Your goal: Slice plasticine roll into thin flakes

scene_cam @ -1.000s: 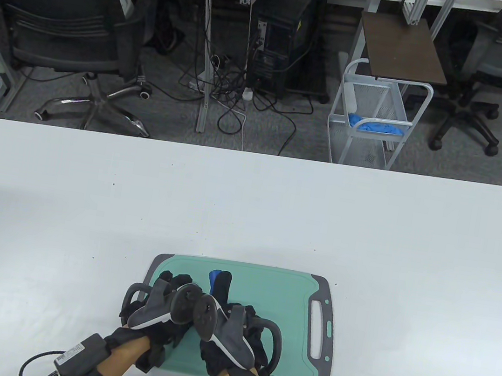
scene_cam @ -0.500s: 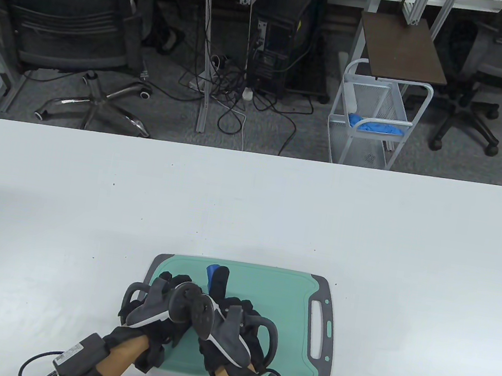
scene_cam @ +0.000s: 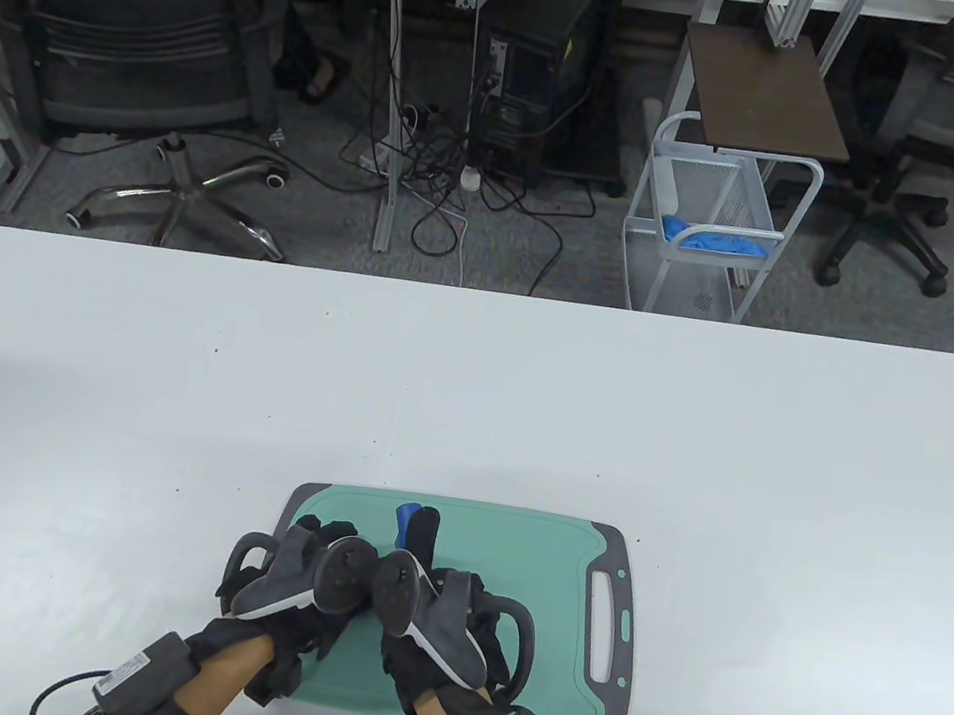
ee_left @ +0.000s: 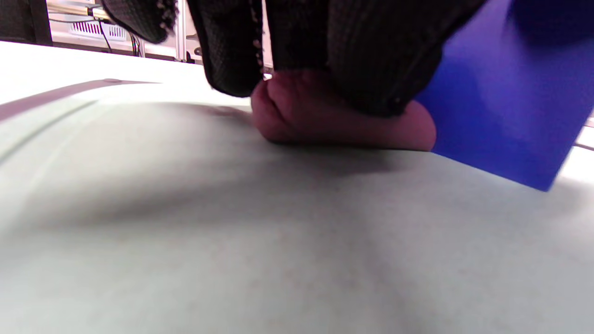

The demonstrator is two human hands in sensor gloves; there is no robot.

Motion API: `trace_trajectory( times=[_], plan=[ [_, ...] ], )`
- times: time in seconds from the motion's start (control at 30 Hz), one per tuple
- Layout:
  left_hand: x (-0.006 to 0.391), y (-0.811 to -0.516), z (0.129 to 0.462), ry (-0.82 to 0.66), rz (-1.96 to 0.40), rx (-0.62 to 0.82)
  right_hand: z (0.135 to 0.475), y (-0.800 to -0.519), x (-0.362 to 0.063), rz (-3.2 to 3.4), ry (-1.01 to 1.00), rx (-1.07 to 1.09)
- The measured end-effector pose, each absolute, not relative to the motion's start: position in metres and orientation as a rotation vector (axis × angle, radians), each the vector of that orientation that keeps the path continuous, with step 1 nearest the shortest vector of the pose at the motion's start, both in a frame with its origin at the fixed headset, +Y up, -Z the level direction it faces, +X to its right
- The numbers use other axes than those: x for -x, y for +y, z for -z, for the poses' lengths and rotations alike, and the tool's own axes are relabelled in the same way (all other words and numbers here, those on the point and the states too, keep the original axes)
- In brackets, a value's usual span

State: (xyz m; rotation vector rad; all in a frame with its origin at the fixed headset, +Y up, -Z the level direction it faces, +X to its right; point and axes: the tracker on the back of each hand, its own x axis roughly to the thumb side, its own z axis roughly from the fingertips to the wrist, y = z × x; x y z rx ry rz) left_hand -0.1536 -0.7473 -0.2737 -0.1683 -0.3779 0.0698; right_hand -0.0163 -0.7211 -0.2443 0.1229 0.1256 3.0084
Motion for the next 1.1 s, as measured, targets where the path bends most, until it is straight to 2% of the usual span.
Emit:
trace_trajectory(
  times=[0.57,1.1],
  plan=[
    [0.158,-0.746,0.274,-0.347,-0.085,0.156,0.227,-0.697,0.010,-2.968,0.044,-0.108],
    [0.158,-0.746,0.276,-0.345,-0.093,0.154,0.223,-0.694,0.013,-2.959,0.146,-0.129]
  ],
)
